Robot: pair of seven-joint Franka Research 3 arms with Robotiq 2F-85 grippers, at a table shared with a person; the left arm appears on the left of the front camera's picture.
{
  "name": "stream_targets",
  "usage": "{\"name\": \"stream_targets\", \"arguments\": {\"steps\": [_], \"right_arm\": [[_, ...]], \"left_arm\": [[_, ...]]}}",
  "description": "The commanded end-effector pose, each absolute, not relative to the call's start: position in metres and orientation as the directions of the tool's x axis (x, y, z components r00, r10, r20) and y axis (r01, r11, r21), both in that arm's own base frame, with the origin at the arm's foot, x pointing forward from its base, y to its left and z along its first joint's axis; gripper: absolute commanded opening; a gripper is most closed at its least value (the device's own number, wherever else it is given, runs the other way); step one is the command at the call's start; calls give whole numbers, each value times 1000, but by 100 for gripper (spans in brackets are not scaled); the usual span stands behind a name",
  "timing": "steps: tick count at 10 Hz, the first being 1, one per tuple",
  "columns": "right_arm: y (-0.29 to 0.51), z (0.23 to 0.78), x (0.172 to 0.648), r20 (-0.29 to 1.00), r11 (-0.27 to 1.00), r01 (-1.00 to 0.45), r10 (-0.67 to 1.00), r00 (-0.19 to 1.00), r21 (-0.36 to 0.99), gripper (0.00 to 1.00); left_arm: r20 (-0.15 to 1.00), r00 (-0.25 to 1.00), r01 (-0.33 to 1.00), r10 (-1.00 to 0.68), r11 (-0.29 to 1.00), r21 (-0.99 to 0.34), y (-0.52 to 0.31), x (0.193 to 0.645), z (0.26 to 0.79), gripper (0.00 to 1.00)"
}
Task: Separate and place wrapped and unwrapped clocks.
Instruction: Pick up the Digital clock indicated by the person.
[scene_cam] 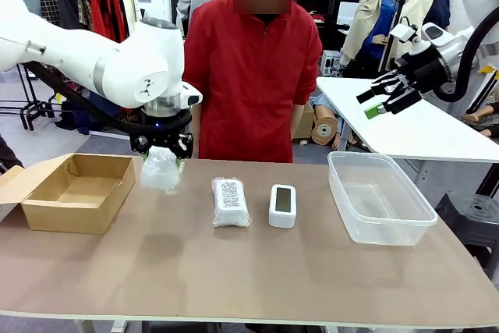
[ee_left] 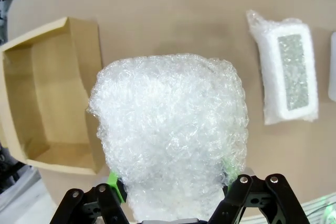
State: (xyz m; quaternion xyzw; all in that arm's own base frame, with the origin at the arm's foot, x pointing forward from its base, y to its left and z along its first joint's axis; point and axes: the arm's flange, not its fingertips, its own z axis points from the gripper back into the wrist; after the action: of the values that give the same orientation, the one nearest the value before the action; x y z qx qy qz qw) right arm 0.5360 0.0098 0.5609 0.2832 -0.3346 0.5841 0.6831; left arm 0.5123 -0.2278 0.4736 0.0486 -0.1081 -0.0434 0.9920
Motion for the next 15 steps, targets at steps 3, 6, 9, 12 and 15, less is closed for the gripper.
{"name": "stream_targets", "arguments": {"steps": [3,6,9,12,15], "right_arm": [[10,562,536,786,156,-988,611,91,-7,100],[10,562,536,786,156,-988,611,91,-7,100],[10,562,536,786,156,-988,611,91,-7,100],[10,562,536,786,156,-988,611,91,-7,100],[10,562,536,786,156,-988,611,91,-7,100]], "left_arm": [[252,944,196,-214,976,95,-233,510,542,0],[287,917,252,-278,960,125,-248,514,595,0],[337,884,294,-326,945,142,-263,506,632,0],[370,862,307,-347,937,165,-272,500,656,0],[378,865,299,-331,944,143,-274,497,656,0]]}}
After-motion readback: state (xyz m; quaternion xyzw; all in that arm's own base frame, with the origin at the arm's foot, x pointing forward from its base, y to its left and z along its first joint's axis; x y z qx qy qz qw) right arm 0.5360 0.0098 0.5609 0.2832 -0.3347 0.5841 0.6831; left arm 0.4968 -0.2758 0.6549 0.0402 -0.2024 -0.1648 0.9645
